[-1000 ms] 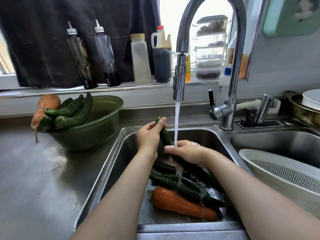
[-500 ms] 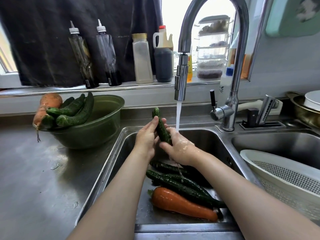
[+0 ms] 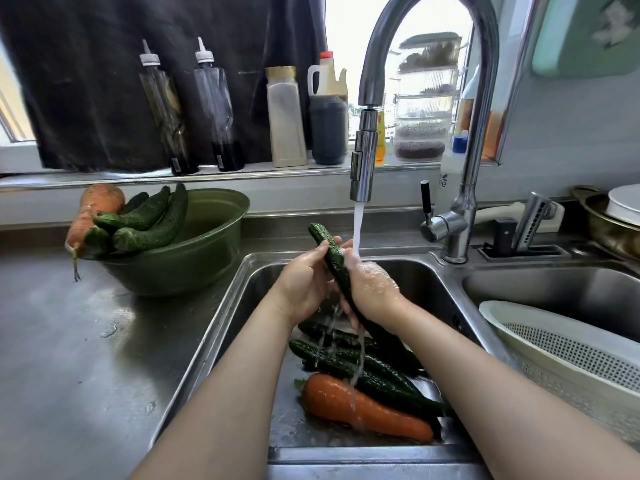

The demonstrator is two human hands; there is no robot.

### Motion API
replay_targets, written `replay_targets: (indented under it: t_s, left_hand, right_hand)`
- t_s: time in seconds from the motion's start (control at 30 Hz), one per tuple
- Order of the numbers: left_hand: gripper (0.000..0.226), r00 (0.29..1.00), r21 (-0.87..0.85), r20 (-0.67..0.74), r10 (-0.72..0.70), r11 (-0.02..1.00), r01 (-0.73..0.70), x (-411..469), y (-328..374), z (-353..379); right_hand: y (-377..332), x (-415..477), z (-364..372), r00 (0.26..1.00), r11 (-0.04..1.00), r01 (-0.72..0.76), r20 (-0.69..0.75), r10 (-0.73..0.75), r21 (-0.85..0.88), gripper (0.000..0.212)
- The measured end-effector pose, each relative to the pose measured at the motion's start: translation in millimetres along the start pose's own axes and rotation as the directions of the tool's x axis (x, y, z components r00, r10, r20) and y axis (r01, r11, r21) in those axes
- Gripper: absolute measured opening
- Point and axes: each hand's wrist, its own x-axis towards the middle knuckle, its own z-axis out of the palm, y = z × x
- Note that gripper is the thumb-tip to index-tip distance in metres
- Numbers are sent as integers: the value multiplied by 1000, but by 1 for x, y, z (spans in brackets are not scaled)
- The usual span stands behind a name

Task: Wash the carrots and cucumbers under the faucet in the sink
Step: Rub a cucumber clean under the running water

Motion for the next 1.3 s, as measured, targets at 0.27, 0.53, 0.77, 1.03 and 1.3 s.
replay_targets:
  t_s: [0.27, 0.53, 0.77, 1.03, 1.3]
  left_hand:
    - [51, 965, -42, -227, 132, 989, -145, 2, -5, 4]
    - [28, 917, -101, -366, 157, 973, -207, 7, -1, -3]
    - [25, 997, -16, 24, 69, 998, -69, -3, -4, 8]
    - [18, 895, 232, -373, 244, 959, -165, -3, -18, 30]
    - [20, 731, 77, -620, 283, 950, -303, 4, -13, 29]
  right_hand:
    - [-2, -2, 0, 979, 951, -196, 103, 176, 238, 69]
    - [18, 11, 7, 993, 957, 120, 21, -119, -262, 21]
    - [12, 2, -8, 994, 980, -109, 20, 107, 170, 87]
    - [22, 4, -7, 955, 940, -290, 111, 273, 181, 88]
    - [22, 10, -7, 991, 993, 9, 132, -24, 116, 26]
